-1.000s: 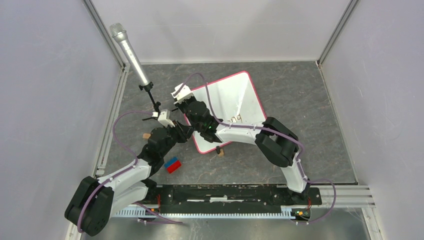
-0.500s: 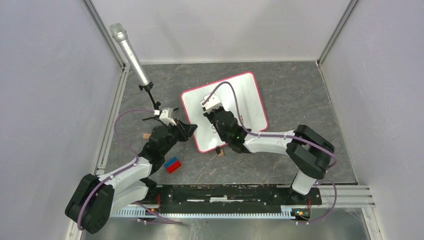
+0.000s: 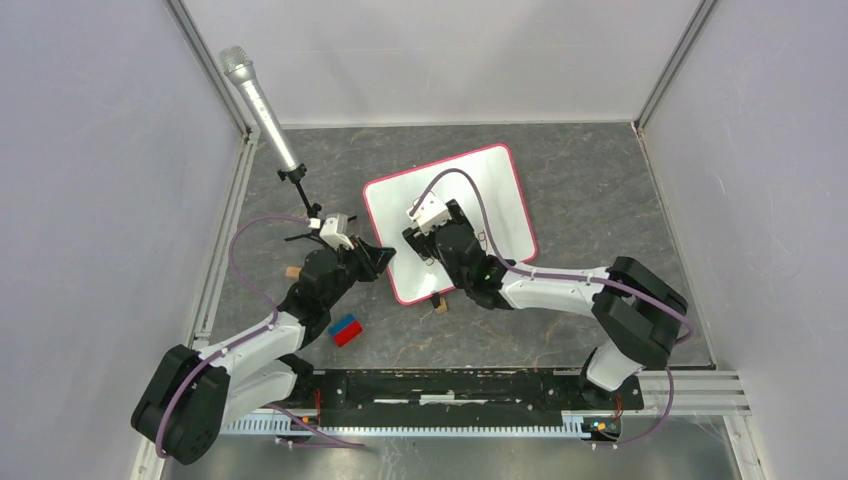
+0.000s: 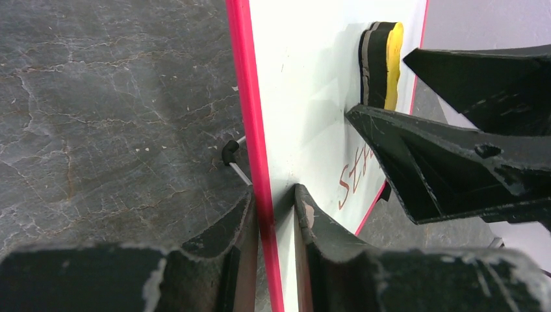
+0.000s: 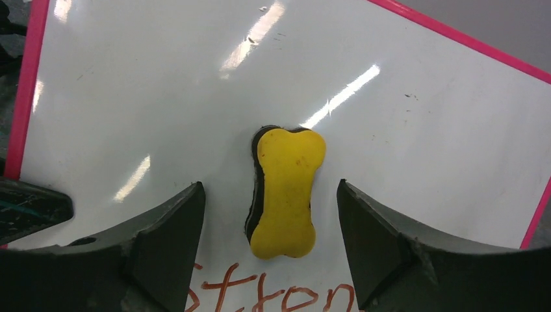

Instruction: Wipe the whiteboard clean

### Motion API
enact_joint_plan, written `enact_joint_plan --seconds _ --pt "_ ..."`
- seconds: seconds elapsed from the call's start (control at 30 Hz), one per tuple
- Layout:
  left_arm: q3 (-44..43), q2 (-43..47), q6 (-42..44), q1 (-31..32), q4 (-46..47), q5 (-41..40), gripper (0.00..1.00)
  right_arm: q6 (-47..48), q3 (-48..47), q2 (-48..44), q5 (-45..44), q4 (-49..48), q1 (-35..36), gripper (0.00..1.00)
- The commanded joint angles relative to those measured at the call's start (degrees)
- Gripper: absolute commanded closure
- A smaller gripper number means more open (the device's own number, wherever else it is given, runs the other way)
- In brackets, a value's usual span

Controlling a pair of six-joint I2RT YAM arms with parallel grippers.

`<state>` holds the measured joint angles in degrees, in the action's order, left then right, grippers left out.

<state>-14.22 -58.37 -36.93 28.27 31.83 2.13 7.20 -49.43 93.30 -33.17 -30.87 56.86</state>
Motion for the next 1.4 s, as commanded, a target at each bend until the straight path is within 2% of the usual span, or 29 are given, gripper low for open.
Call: enact_joint_plan --seconds 0.0,0.1,0.17,0.27,0.3,0.37,0.47,0.63,0.83,0.97,1.17,1.37 --pt "-1.2 -0.6 4.1 0.2 -2.0 -1.9 0.98 -5.6 -4.3 -6.8 1.4 13.0 -0.1 0.14" --pt "-1.2 -0.5 4.0 0.1 -2.1 -1.9 0.98 -10.7 0.6 -13.9 2.8 18.8 -0.1 0.04" --pt "-1.2 -0.4 3.9 0.1 -2.3 -1.9 0.98 -13.9 5.9 -18.4 6.1 20.9 -0.1 0.04" --pt "-1.2 -0.3 3.9 0.1 -2.3 -1.9 0.98 -20.4 15.0 -23.2 12.4 20.9 0.1 0.06" --pt "-1.2 -0.4 4.0 0.1 -2.3 -1.9 0.98 -22.4 16.9 -24.3 15.2 20.4 0.4 0.10" --pt "-1.3 -0.6 4.1 0.1 -2.3 -1.9 0.98 -25.2 18.8 -25.1 19.3 19.9 1.6 0.15" --pt "-1.7 -1.0 3.9 0.1 -2.7 -1.9 0.98 -26.9 20.5 -24.7 21.6 16.0 4.0 0.15" --pt "-1.6 -0.9 3.9 0.1 -2.7 -1.9 0.98 -27.3 19.6 -19.6 19.7 15.7 5.4 0.19" --pt "-1.4 -0.7 4.0 0.1 -2.4 -1.9 0.98 -28.0 16.2 -15.3 18.0 16.5 7.7 0.34" --pt "-1.4 -0.8 4.0 0.1 -2.4 -1.9 0.98 -27.9 13.1 -13.4 14.5 18.0 10.0 0.41" --pt "-1.4 -0.5 3.9 0.1 -2.5 -1.9 0.98 -29.3 10.4 -9.7 10.7 19.3 10.4 0.58" --pt "-1.1 1.5 4.6 0.1 -3.3 -1.7 0.98 -30.6 8.8 -5.4 11.1 17.8 11.1 0.64"
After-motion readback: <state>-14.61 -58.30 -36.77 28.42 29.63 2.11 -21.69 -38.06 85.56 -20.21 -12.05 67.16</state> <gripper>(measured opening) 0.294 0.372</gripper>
